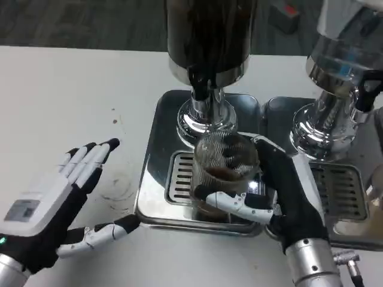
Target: Grasp the cup under the faucet to collect the drink, then remove the cup.
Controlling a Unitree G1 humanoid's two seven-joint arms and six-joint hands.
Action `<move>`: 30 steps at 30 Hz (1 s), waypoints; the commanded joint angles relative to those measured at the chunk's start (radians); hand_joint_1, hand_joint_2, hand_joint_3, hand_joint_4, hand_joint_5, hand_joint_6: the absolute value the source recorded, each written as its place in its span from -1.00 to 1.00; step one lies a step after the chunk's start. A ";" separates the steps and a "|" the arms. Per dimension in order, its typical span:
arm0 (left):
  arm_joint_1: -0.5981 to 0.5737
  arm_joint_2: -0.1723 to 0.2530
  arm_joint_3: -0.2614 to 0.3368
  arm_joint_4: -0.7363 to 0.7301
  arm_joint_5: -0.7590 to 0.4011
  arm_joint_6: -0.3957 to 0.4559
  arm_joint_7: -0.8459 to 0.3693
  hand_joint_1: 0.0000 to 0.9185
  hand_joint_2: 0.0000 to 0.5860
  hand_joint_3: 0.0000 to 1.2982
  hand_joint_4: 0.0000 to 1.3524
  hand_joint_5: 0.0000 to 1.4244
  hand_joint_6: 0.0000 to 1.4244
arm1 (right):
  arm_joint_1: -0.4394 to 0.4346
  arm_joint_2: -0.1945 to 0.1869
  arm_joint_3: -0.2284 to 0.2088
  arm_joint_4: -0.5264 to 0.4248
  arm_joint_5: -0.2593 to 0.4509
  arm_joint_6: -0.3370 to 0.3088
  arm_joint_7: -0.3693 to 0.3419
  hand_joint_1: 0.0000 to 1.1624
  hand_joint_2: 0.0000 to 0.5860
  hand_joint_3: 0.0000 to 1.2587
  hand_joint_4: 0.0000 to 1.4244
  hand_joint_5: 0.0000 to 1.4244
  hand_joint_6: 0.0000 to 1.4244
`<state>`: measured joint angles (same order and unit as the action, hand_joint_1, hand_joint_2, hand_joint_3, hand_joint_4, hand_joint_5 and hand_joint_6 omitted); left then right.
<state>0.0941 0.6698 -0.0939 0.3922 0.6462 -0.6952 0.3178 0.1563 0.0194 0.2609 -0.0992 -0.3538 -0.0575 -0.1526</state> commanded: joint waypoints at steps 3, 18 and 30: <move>0.061 0.042 0.015 -0.059 0.039 0.012 0.007 -1.00 -0.51 -1.00 -1.00 -1.00 -1.00 | 0.063 -0.006 0.016 -0.079 0.024 -0.041 0.019 0.66 -0.35 -0.08 -0.02 0.08 0.26; 0.077 0.039 0.002 -0.053 0.049 0.016 0.007 -1.00 -0.52 -1.00 -1.00 -1.00 -1.00 | 0.060 -0.032 0.024 -0.133 -0.020 -0.005 0.038 0.65 -0.33 -0.08 -0.02 0.09 0.29; 0.152 0.047 0.022 -0.106 0.078 0.026 0.024 -1.00 -0.51 -1.00 -1.00 -1.00 -1.00 | 0.131 -0.085 0.049 -0.256 -0.061 0.018 0.100 0.65 -0.33 -0.08 -0.02 0.08 0.30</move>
<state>0.2203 0.7003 -0.0867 0.3127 0.7128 -0.6745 0.3214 0.2748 -0.0568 0.2949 -0.2921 -0.4059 -0.0320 -0.0601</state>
